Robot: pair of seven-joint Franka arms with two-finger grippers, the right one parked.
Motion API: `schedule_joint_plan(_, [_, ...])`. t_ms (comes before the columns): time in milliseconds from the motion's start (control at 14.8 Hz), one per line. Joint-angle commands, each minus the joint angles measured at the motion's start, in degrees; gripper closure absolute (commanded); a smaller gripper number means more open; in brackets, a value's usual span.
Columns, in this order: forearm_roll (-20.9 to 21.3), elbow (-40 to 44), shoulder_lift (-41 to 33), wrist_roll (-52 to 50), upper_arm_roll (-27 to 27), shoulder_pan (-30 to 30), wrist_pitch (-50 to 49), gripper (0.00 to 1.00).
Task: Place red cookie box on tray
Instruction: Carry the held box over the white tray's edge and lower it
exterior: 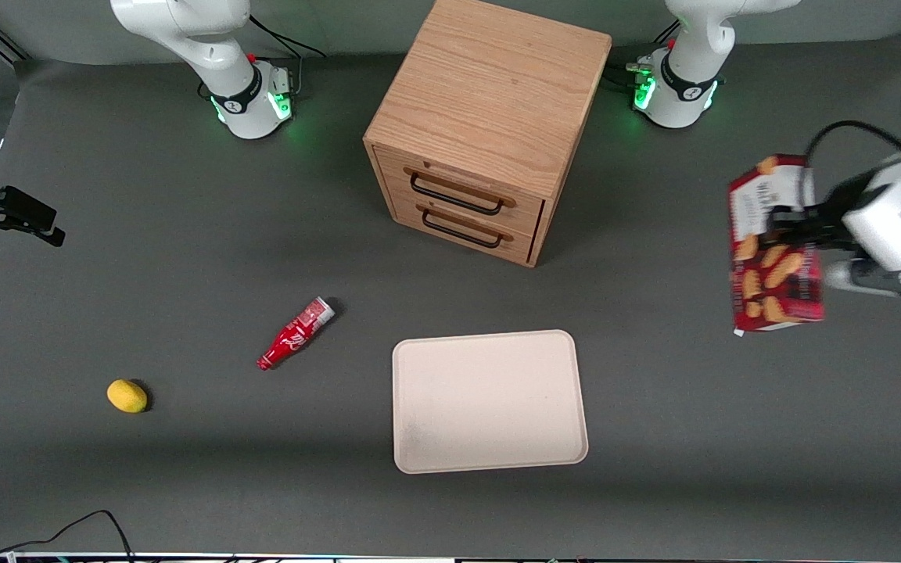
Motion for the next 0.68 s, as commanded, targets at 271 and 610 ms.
schedule_joint_plan(271, [10.05, -0.54, 14.86, -20.37, -11.87, -3.29, 20.85, 1.00])
schedule_joint_plan(610, [20.43, -2.83, 25.77, -26.54, -15.04, -3.74, 36.51, 1.00])
